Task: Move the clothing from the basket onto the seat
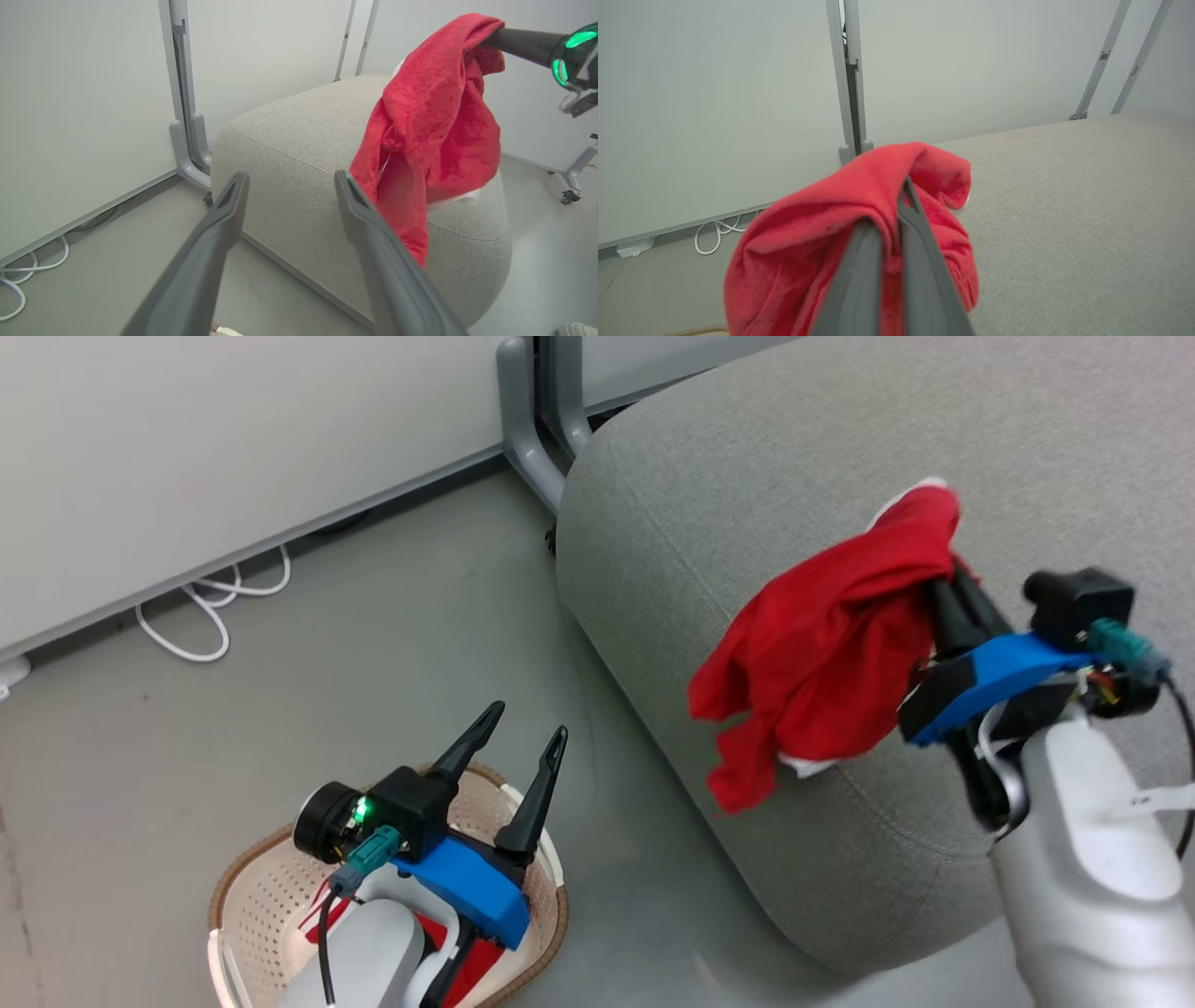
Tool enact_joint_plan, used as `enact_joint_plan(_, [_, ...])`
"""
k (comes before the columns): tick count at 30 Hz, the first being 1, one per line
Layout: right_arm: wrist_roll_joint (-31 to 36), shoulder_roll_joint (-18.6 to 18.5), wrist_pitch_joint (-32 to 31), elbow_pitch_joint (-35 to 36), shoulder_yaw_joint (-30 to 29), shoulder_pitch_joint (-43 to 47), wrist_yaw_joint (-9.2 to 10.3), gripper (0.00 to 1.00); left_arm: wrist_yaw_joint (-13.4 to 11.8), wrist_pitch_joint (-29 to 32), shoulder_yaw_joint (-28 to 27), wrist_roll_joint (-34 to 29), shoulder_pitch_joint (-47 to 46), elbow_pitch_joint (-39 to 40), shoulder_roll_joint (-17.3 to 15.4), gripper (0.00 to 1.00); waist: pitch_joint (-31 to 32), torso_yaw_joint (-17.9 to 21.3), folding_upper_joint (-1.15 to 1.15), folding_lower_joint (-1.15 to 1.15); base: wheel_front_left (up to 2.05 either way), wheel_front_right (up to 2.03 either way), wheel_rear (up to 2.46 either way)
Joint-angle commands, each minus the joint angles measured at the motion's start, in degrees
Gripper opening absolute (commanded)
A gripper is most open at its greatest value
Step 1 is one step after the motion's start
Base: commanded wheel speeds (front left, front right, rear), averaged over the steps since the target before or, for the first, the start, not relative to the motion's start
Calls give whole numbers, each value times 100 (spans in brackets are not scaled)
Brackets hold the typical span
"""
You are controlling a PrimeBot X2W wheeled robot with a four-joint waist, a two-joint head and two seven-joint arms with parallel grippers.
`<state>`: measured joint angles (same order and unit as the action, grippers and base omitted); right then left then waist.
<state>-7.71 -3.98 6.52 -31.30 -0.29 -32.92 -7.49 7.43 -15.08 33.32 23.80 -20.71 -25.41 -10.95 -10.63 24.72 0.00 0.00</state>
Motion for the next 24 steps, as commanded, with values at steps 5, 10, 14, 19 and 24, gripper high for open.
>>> enact_joint_plan(5, [85, -447, -54, 8, -655, -902, -2, 0, 6, -14, 73, -97, -390, 122, -137, 100, -712, -459, 0, 0, 0, 0, 0])
enact_joint_plan(10, [148, -922, -114, 90, -1358, -1592, -2, 0, 6, -14, 174, -203, -732, 295, -270, 100, -1312, -686, 0, 0, 0, 0, 0])
enact_joint_plan(14, [219, -1378, -171, 191, -1841, -1936, -1, 0, 6, -14, 339, -279, -1036, 405, -350, 100, -1752, -938, 0, 0, 0, 0, 0])
enact_joint_plan(19, [323, -1800, -211, 334, -2435, -2097, -1, 0, 6, -14, 409, -350, -1371, 566, -482, 100, -2229, -1163, 0, 0, 0, 0, 0])
enact_joint_plan(24, [394, -2031, -73, 183, -3096, -1998, -1, 0, -23, -14, 357, -461, -1591, 714, -521, 100, -2600, -1347, 0, 0, 0, 0, 0])
